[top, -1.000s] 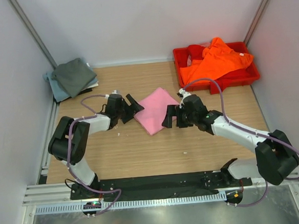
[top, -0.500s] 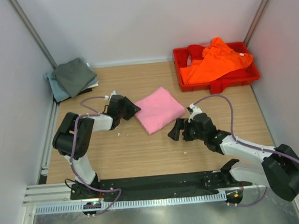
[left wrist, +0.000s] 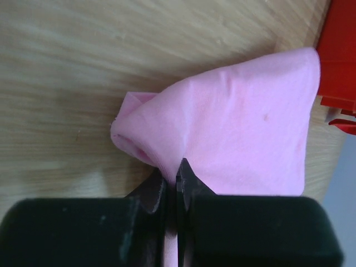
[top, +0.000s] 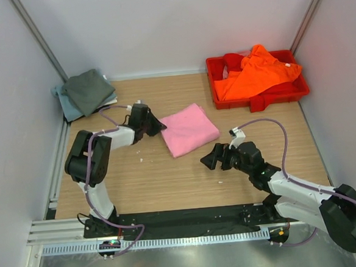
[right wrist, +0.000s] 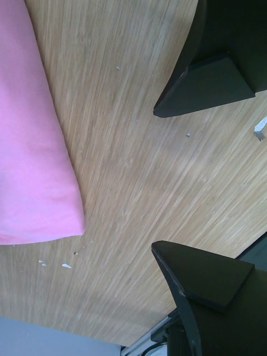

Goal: Fold and stack the t-shirts
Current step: Neatly place the folded tshirt to the corner

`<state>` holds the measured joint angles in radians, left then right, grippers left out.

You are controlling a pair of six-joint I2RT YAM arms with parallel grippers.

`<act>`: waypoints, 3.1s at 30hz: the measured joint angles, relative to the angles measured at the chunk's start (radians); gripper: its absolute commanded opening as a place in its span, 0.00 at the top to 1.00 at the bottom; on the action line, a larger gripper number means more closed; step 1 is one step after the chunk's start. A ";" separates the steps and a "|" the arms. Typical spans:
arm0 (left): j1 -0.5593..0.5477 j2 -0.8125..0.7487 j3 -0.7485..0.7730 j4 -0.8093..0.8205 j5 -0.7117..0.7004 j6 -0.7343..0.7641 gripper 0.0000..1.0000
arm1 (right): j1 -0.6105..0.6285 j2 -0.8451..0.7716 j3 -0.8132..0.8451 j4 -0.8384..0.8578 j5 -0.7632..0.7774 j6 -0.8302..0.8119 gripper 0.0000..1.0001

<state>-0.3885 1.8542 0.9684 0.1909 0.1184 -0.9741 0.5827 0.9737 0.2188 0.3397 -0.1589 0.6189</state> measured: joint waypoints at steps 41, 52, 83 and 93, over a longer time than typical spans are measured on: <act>0.505 0.439 1.586 -0.956 0.183 0.377 1.00 | 0.000 -0.104 -0.078 0.058 0.016 0.034 0.00; 0.603 0.439 1.653 -0.871 0.222 0.285 0.99 | 0.000 -0.103 -0.079 0.069 0.016 0.035 0.00; 0.709 0.430 1.559 -0.907 0.143 0.391 0.94 | 0.000 -0.103 -0.079 0.072 0.016 0.038 0.00; 0.726 0.429 1.546 -0.964 0.006 0.502 0.90 | 0.000 -0.103 -0.079 0.072 0.016 0.039 0.00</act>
<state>0.3374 2.2829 2.5145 -0.7731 0.1246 -0.4725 0.5823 0.8707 0.1398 0.4118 -0.1432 0.6575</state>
